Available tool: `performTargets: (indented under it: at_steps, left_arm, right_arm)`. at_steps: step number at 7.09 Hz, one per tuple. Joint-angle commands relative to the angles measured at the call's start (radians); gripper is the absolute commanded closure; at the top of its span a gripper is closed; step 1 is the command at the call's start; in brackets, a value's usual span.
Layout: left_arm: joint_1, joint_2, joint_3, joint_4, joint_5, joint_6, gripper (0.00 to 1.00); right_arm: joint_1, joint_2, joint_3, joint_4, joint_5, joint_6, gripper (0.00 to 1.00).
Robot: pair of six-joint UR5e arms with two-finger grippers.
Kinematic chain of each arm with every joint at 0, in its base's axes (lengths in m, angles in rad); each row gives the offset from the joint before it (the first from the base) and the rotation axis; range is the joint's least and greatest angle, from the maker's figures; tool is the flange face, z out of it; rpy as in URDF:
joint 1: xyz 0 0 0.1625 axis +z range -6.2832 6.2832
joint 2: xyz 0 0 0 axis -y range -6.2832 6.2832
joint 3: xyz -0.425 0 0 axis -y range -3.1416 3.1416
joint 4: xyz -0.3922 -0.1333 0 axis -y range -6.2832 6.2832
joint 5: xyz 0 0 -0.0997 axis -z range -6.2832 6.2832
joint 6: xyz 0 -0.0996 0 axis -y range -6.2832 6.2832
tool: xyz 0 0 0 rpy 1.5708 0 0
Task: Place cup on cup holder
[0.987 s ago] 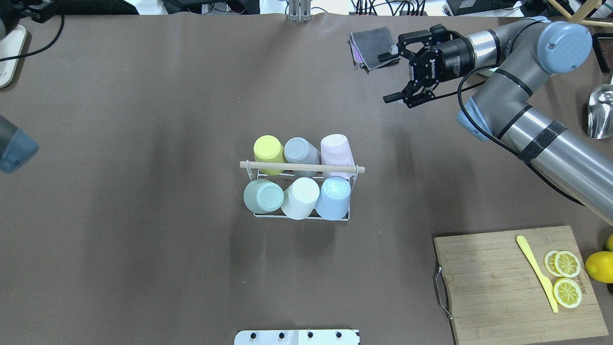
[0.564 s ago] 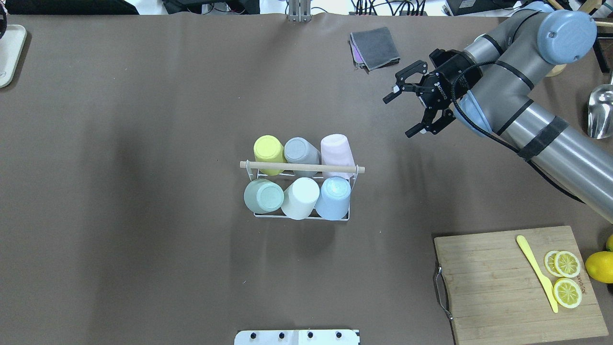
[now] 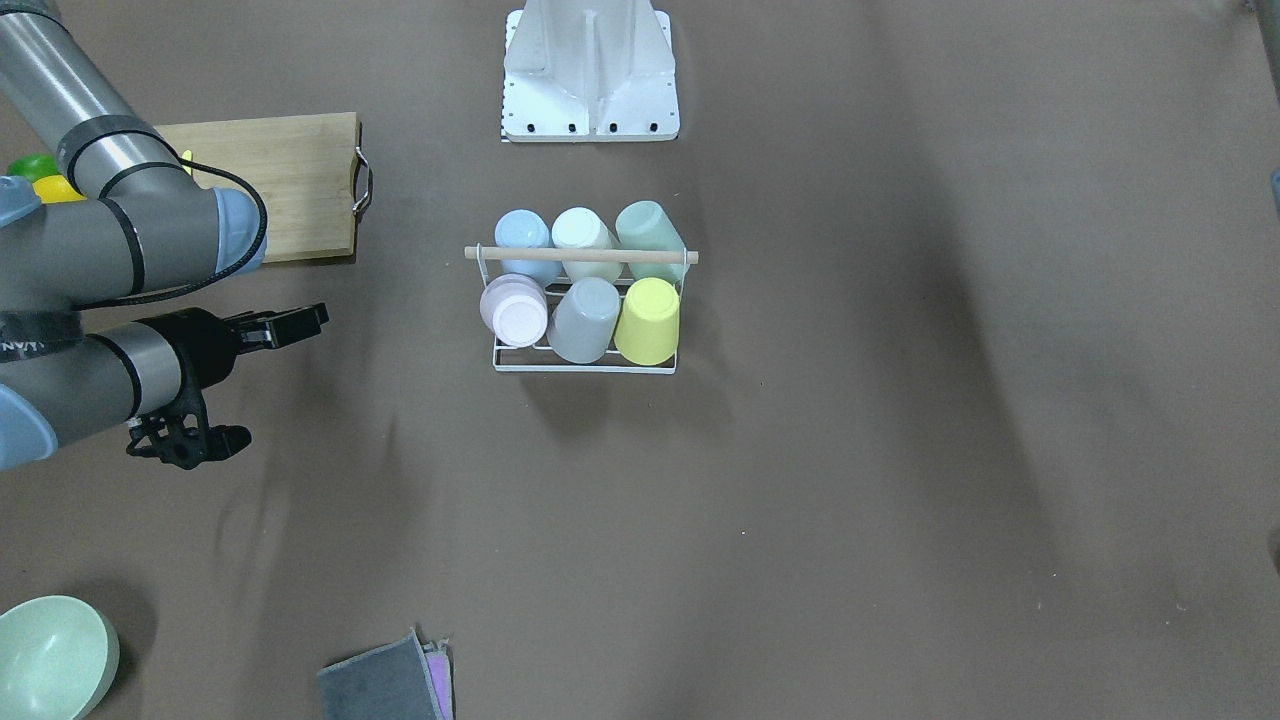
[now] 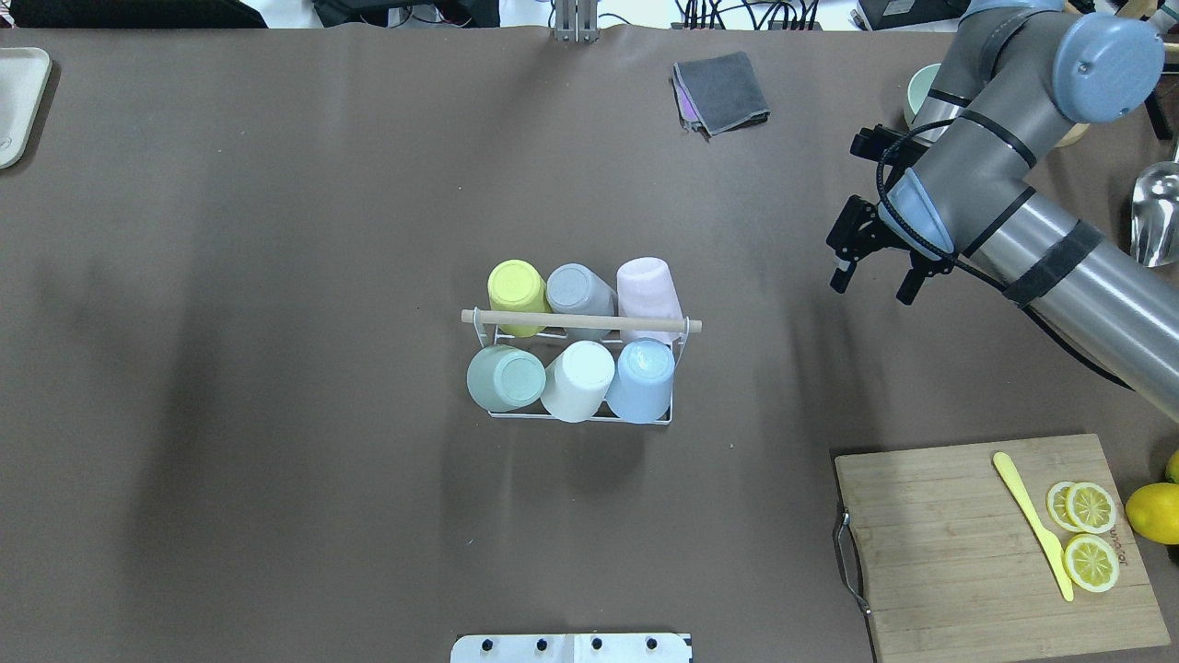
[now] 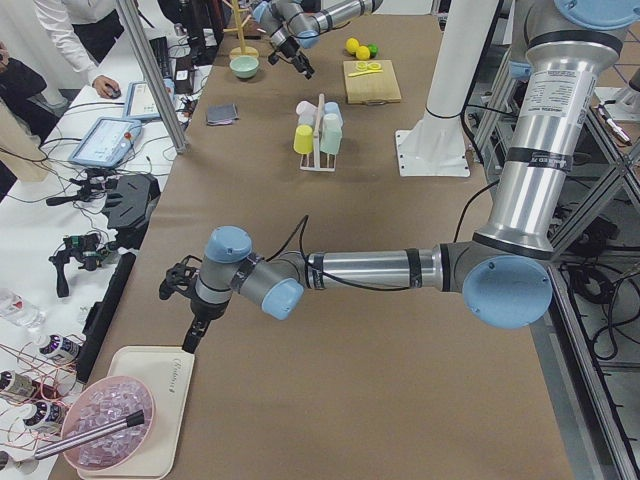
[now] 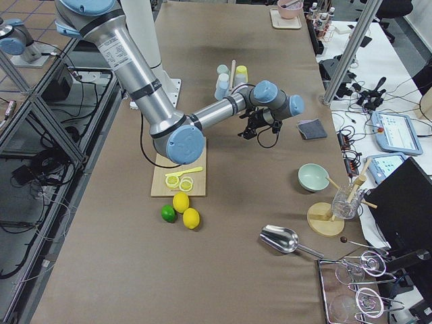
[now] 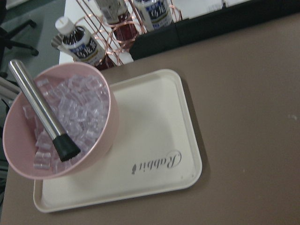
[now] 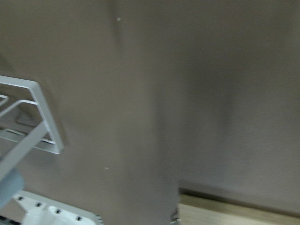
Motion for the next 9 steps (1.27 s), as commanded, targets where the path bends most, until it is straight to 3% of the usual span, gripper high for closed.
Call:
performTargets:
  at_steps: [1, 2, 4, 6, 8, 9]
  left_arm:
    - [-0.012, 0.028, -0.075, 0.374, -0.111, 0.179, 0.02]
    - [-0.016, 0.047, -0.119, 0.524, -0.170, 0.226, 0.02]
    - [-0.022, 0.095, -0.268, 0.796, -0.197, 0.318, 0.02]
    - [-0.058, 0.164, -0.358, 0.904, -0.214, 0.330, 0.03]
    - [-0.059, 0.179, -0.385, 1.030, -0.277, 0.376, 0.03]
    - [-0.057, 0.217, -0.396, 1.024, -0.275, 0.387, 0.03]
  right_arm:
    - [0.085, -0.143, 0.187, 0.238, -0.178, -0.003, 0.00]
    - [0.134, -0.223, 0.264, 0.290, -0.182, 0.004, 0.01]
    - [0.243, -0.323, 0.271, 0.404, -0.201, 0.005, 0.01]
    - [0.329, -0.427, 0.271, 0.556, -0.234, 0.005, 0.01]
    - [0.386, -0.469, 0.259, 0.566, -0.306, 0.022, 0.02]
    - [0.407, -0.481, 0.250, 0.579, -0.336, 0.083, 0.02]
